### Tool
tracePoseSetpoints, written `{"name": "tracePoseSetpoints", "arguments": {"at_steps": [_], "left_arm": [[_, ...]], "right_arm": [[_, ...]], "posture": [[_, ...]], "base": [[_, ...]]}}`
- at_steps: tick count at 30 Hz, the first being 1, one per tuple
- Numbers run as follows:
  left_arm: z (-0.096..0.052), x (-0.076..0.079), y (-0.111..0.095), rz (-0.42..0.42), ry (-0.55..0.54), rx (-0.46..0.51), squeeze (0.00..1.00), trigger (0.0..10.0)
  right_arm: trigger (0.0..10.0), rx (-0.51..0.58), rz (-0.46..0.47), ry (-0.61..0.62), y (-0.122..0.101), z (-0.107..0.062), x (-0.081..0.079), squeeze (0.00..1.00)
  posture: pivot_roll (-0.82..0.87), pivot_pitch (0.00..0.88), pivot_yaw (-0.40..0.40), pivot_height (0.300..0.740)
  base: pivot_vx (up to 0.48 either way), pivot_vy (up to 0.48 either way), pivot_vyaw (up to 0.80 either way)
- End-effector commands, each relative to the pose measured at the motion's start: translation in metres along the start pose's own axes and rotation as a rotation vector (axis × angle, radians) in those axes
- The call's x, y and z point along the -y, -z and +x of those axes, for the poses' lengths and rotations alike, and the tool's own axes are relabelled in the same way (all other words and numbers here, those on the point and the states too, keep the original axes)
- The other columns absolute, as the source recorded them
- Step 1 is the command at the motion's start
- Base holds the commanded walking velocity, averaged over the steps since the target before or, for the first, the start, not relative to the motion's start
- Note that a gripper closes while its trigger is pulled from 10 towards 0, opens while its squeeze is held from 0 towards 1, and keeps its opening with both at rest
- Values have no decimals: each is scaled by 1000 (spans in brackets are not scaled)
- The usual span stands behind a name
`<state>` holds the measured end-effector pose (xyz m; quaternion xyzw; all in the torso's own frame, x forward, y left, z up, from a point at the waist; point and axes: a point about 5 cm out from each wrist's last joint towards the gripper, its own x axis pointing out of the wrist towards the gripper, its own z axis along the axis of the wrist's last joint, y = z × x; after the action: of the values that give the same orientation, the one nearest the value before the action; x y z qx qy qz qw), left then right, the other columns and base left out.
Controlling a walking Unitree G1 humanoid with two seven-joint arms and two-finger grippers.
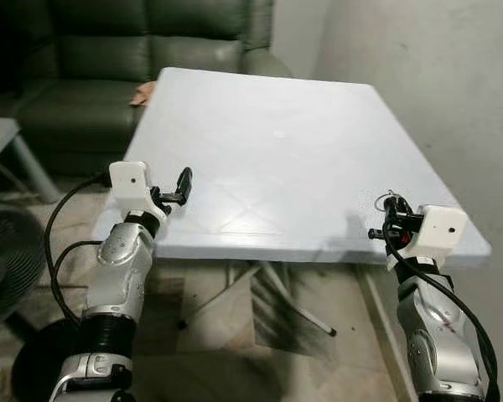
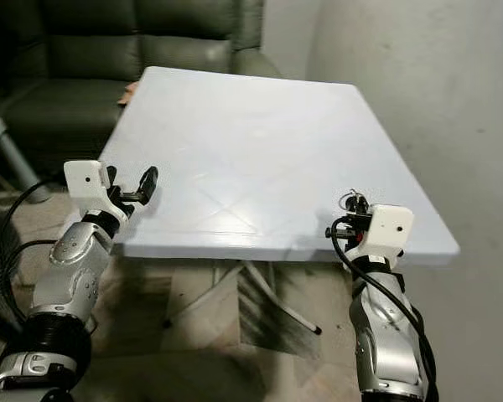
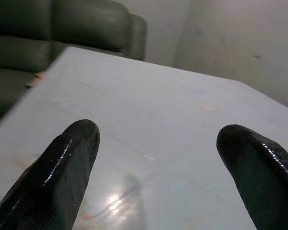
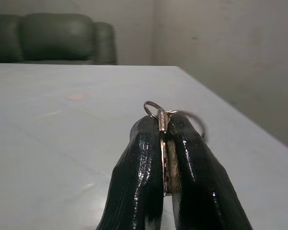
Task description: Hang keys on a hook
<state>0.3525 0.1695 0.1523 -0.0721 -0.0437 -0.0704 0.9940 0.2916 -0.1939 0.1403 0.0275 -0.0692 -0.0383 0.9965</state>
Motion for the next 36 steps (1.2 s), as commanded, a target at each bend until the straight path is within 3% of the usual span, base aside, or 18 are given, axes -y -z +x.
{"name": "tracePoseSetpoints", "arguments": {"at_steps": [1, 7, 16, 25, 36], "left_arm": [[4, 7, -3, 9, 24, 10, 0, 10000], [6, 12, 0, -1, 37, 8, 0, 10000], [10, 15, 0, 4, 52, 17, 0, 10000], [11, 15, 2, -12, 41, 11, 0, 10000], [10, 14, 5, -30, 28, -7, 0, 10000]], "right_arm": [[10000, -13, 1, -3, 3, 1, -2, 0], [10000, -10, 3, -8, 3, 2, -8, 0], [10000, -5, -19, 1, 1, 4, -2, 0], [10000, -12, -23, -9, 4, 3, -4, 0], [10000, -18, -33, -22, 4, 4, -5, 0]], "posture": [[-81, 8, -45, 740], [-84, 0, -45, 740], [-96, 0, -44, 740], [-95, 0, -52, 740], [-92, 0, -60, 740]], "base": [[0, 0, -769], [0, 0, -770], [0, 0, -770], [0, 232, -775], [0, 0, -773]]}}
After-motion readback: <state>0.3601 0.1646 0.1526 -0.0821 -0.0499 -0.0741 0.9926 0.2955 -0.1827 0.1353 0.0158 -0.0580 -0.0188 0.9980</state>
